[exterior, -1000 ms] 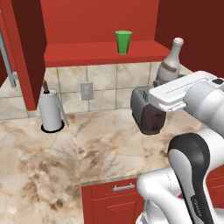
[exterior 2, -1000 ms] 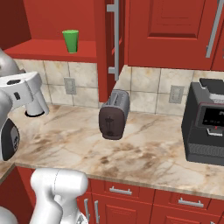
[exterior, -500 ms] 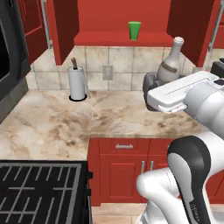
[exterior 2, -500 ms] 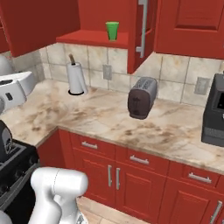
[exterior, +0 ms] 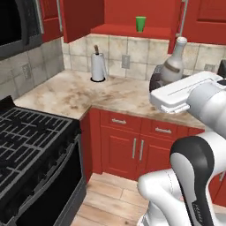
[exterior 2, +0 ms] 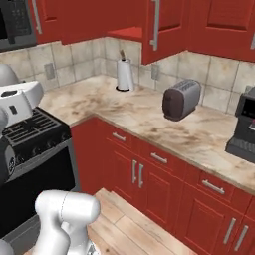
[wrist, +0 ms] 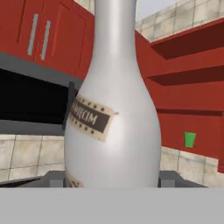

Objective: Open the cabinet directly in front. Then move the liquor and the cup to the dining counter with the candle on it.

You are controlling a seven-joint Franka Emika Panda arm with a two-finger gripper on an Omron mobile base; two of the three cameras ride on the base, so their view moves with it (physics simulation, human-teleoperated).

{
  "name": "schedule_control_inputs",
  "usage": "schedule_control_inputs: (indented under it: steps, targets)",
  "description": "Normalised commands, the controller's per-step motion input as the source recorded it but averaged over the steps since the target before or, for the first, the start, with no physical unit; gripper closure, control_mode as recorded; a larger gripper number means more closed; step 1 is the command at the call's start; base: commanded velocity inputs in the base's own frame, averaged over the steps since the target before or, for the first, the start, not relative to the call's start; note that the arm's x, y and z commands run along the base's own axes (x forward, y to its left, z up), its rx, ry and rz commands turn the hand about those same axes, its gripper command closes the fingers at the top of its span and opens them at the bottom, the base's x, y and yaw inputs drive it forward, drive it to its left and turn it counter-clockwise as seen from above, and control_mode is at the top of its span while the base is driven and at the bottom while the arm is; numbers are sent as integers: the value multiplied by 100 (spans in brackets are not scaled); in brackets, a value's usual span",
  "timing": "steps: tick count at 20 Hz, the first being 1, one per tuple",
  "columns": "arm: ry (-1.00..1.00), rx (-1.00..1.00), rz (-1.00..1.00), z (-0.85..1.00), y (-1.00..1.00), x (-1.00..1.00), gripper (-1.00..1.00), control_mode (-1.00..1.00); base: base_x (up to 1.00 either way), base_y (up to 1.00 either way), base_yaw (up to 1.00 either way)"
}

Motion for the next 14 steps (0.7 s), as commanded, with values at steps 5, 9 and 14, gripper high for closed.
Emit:
schedule_control_inputs:
  steps: [5, 9, 14]
  targets:
    - [0, 0, 0, 0, 0, 0, 100, 100, -84, -31, 78]
    - [0, 0, 0, 0, 0, 0, 100, 100, -42, -2, 92]
    - [0, 0, 0, 0, 0, 0, 100, 100, -15, 0, 99]
